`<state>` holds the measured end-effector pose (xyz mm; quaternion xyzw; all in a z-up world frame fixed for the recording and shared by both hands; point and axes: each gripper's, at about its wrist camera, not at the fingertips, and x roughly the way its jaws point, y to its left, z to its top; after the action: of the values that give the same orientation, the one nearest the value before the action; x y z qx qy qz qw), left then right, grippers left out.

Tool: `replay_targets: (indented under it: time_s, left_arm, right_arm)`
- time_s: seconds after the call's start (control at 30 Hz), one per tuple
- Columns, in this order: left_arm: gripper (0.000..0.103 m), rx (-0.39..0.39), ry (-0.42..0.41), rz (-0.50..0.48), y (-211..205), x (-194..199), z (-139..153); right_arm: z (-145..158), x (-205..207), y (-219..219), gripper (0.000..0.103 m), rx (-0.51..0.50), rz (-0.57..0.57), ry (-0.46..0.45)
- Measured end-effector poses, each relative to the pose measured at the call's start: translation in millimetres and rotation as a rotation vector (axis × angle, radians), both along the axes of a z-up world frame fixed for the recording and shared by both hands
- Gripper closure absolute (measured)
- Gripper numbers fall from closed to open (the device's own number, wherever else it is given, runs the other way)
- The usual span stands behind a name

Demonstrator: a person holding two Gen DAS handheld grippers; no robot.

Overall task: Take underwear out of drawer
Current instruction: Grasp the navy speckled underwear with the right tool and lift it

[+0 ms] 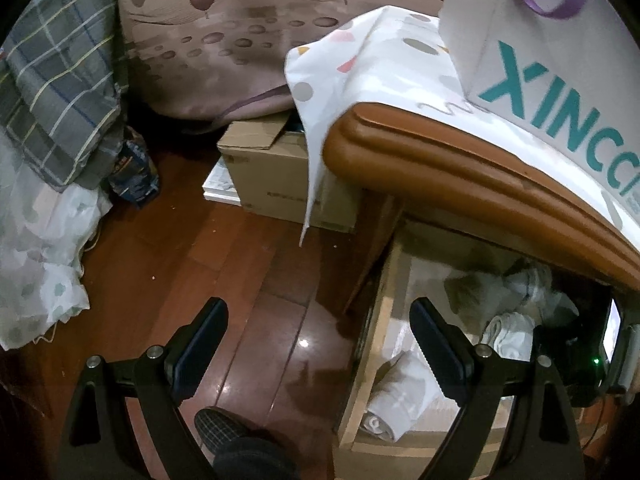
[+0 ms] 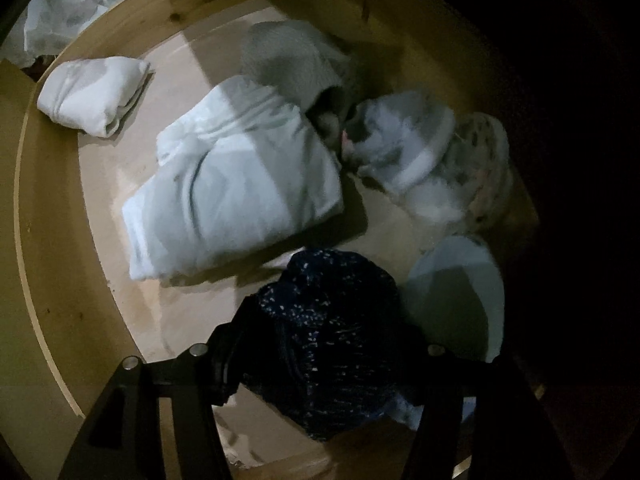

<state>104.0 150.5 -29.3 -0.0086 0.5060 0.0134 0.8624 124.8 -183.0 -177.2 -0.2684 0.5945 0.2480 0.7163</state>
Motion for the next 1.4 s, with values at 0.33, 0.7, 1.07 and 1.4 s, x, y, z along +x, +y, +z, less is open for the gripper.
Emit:
replay_targets:
  time_s: [0.33,0.7,1.07,1.4]
  left_arm:
    - [0.012,0.008,0.031,-0.14,-26.1,-5.9,-8.8]
    - [0.012,-0.019,0.145,-0.326,-64.4,-12.3,-33.5]
    - [0.012,0.074,0.261,-0.403,-94.1,-13.7,-67.7]
    - [0.013,0.152,0.327,-0.469,-115.1,-17.6,-92.3]
  right_arm:
    - [-2.7,-34.6,-5.9,0.067,-0.025,-0.014,0.012]
    - [5.2,-61.2,-5.4,0.078,-0.069,-0.101,-0.009]
    - [65.3,-95.8,-17.8,0.078,0.133,-0.341,-0.078]
    - [90.1,-90.3,-45.5,0.078,0.447,-0.779,-0.214]
